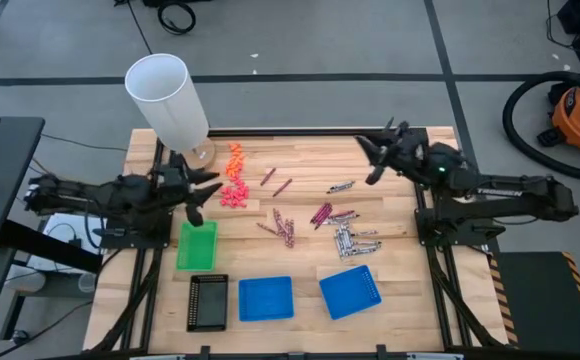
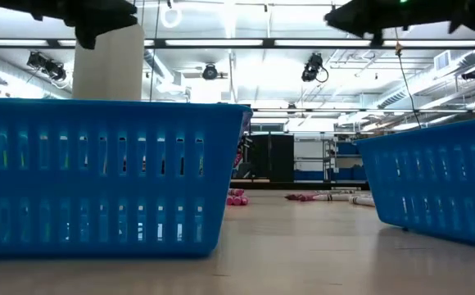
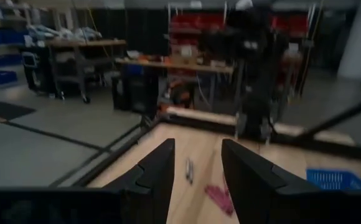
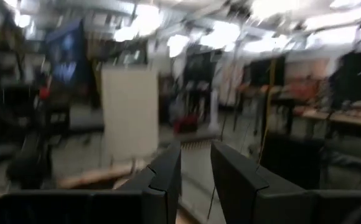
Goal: Sort crayons
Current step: Put the black crayon into the right blue basket
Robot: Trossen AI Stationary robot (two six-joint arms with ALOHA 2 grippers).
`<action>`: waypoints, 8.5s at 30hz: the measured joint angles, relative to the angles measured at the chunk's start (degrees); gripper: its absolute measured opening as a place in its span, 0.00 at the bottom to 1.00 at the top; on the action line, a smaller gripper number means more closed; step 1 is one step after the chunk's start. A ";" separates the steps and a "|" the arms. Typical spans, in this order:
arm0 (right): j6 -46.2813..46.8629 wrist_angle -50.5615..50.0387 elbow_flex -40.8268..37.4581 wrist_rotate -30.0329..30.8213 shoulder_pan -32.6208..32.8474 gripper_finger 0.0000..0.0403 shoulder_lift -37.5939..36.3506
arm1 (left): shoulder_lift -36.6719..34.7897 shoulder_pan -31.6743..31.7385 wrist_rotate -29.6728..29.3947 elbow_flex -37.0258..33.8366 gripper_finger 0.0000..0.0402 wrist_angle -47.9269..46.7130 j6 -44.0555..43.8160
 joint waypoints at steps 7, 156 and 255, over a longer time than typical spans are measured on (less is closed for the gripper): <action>0.34 -9.44 6.85 -0.67 0.01 0.25 11.04 | 7.10 -0.44 0.04 0.00 0.35 0.82 2.86; 14.68 -69.53 33.93 -8.80 15.99 0.10 34.89 | 26.51 14.02 7.63 -0.04 0.35 8.79 0.26; 14.71 -77.52 16.66 -12.88 20.38 0.09 43.59 | 26.51 11.99 7.63 -0.04 0.35 13.81 -6.80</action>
